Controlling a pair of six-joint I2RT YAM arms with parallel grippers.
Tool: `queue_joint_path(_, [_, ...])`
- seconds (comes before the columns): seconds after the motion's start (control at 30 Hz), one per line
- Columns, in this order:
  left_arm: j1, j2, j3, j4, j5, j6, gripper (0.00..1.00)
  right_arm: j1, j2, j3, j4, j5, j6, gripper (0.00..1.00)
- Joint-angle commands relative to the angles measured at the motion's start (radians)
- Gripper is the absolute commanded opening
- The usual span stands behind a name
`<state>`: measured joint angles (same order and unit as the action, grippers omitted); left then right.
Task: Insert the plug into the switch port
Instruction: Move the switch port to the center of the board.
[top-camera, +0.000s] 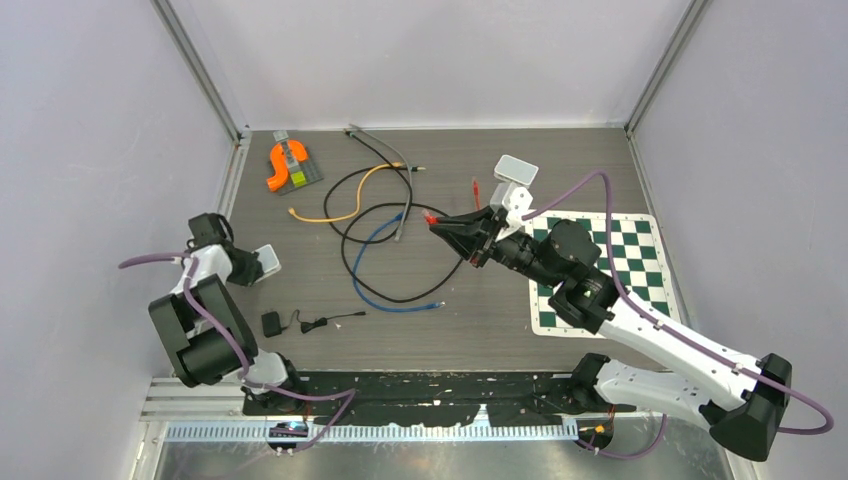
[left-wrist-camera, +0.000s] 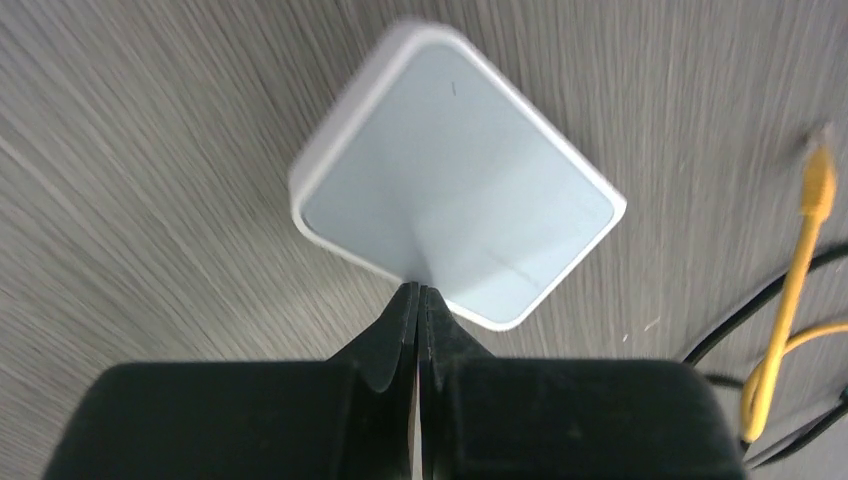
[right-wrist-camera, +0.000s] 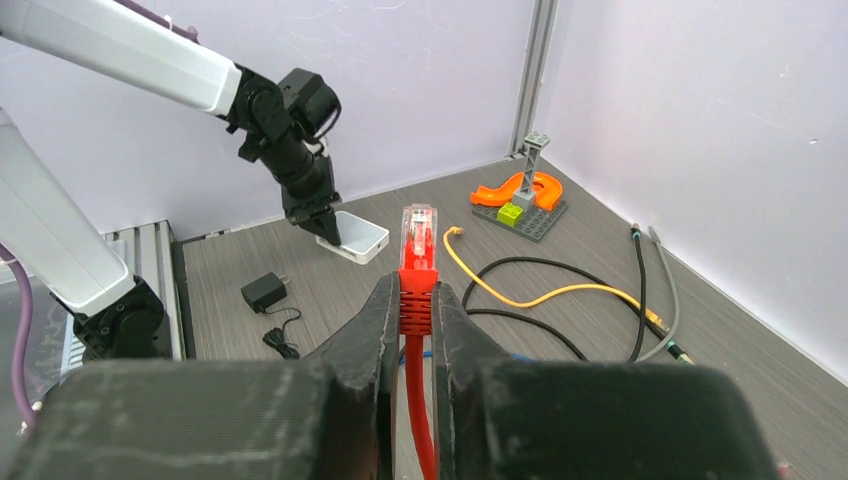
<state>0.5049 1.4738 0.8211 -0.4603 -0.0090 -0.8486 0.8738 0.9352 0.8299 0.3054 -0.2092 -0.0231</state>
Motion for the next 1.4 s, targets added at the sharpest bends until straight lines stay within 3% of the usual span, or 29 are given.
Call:
queue_joint_path(0.0, [-0.073,-0.057,-0.056,-0.017,0.037,-0.047,0.00,-0.001,-0.031,0.013,0.033,0.017,-0.011,0.05])
queue_joint_path(0.2, [-0.078,-0.124,0.021,-0.113,-0.217,-0.069,0.00,-0.001,-0.046,0.009,0.017,0.004,-0.008,0.05])
queue_joint_path(0.37, [-0.068,-0.058,0.135,-0.180,-0.409,-0.053,0.00,-0.002,-0.073,0.001,0.002,0.022,-0.024,0.05])
queue_joint_path(0.87, [-0.006,0.285,0.350,-0.233,-0.194,-0.063,0.00,-0.001,-0.126,0.009,-0.056,0.057,-0.083,0.05])
queue_joint_path(1.2, [-0.017,0.193,0.214,-0.183,-0.132,-0.092,0.00,-0.001,-0.117,0.023,-0.058,0.060,-0.094,0.05])
queue_joint_path(1.37, [-0.016,0.139,0.208,-0.210,-0.262,-0.117,0.00,-0.002,-0.143,0.015,-0.063,0.061,-0.087,0.05])
